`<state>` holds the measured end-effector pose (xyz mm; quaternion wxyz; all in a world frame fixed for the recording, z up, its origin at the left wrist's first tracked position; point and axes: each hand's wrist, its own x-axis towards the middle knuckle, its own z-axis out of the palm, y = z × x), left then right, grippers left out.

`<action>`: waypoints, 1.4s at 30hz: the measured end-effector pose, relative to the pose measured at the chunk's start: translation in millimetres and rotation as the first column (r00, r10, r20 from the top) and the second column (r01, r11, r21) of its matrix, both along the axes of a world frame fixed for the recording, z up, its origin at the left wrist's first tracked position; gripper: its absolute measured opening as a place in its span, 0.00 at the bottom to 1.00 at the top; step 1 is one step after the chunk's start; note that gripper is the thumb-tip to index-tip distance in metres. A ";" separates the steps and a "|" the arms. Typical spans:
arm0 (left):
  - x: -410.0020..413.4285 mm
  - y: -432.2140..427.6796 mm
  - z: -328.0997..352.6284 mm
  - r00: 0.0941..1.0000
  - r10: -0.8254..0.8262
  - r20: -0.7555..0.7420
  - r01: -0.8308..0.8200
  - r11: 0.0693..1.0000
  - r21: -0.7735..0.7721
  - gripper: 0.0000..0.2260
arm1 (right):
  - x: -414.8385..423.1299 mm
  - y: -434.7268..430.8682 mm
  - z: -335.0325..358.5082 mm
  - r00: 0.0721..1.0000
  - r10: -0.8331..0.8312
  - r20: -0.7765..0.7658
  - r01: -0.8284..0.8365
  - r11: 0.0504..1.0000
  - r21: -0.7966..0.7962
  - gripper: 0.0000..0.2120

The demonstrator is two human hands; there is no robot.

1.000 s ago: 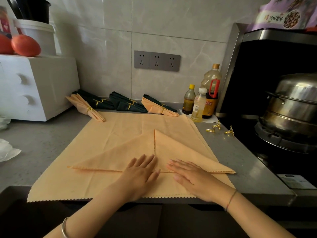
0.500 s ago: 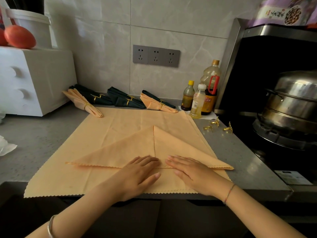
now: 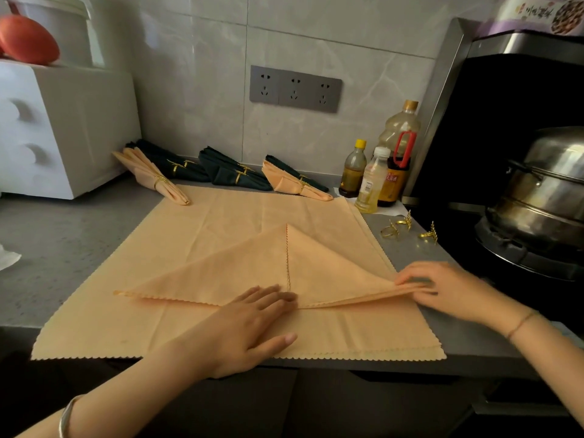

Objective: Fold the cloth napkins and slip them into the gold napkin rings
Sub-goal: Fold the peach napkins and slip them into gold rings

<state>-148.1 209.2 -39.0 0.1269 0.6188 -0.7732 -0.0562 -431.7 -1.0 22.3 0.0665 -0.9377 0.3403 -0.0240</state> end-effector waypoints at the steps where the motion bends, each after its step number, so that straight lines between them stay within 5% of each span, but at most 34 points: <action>1: -0.2 0.2 -1.0 1.000 -0.005 -0.004 0.005 1.000 -0.011 0.31 | -0.6 -6.0 8.0 0.993 -0.025 0.112 0.016 0.997 0.078 0.13; 6: -2.6 1.5 -4.2 1.000 -0.008 -0.009 0.007 0.999 -0.043 0.29 | 37.8 -24.9 38.4 0.819 -0.151 0.554 -0.044 0.945 0.323 0.09; 9: -3.6 2.7 -2.1 1.000 0.000 -0.009 0.000 1.000 -0.022 0.27 | 87.6 -33.5 41.4 0.704 -0.229 0.672 -0.096 0.907 0.409 0.12; 19: -2.6 1.0 4.0 0.996 0.042 -0.075 -0.038 0.998 0.049 0.25 | 210.2 -53.2 -18.6 0.748 -0.301 0.592 -0.068 0.852 0.519 0.08; 32: 1.3 -4.5 -2.4 0.999 0.045 -0.012 -0.045 0.999 0.030 0.27 | 225.0 -63.5 -59.1 0.683 -0.340 0.646 0.000 0.885 0.466 0.06; 42: -9.2 0.9 5.0 0.996 0.082 -0.024 -0.081 0.996 0.044 0.28 | 215.6 -54.2 -39.7 0.730 -0.265 0.630 0.029 0.933 0.359 0.07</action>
